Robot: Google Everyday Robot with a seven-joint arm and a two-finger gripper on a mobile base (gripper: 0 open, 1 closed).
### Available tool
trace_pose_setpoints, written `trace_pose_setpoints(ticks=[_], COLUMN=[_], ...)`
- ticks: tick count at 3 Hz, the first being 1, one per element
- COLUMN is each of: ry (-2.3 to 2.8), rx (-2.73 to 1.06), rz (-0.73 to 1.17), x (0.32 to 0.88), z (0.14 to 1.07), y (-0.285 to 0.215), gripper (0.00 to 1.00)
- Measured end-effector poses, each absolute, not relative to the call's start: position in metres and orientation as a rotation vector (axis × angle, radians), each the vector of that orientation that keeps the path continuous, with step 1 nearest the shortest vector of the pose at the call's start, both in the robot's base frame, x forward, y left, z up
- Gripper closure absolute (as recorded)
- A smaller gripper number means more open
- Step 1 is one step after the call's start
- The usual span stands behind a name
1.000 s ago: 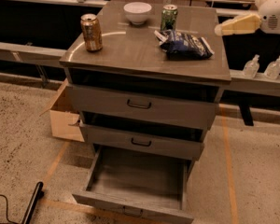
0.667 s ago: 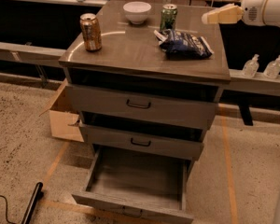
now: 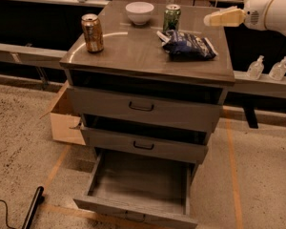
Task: Place green can into bottom drawer
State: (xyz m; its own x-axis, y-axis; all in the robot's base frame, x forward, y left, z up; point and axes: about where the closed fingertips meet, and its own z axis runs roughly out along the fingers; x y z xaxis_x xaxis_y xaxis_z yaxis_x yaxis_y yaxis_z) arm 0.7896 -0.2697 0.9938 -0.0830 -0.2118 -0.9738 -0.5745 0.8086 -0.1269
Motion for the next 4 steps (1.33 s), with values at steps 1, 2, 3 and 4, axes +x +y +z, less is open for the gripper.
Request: trace_pose_setpoints(ticks=[1, 2, 3, 4], ry=[1.614, 1.6, 1.592, 1.588], rx=[-0.533, -0.503, -0.531, -0.579], rz=[0.329, 0.325, 0.36, 0.391], x=[0.815, 0.843, 0.864, 0.877], z=[0.983, 0.967, 0.952, 0.938], y=[-0.271, -0.267, -0.251, -0.236], gripper=[0.0, 0.0, 0.0, 0.0])
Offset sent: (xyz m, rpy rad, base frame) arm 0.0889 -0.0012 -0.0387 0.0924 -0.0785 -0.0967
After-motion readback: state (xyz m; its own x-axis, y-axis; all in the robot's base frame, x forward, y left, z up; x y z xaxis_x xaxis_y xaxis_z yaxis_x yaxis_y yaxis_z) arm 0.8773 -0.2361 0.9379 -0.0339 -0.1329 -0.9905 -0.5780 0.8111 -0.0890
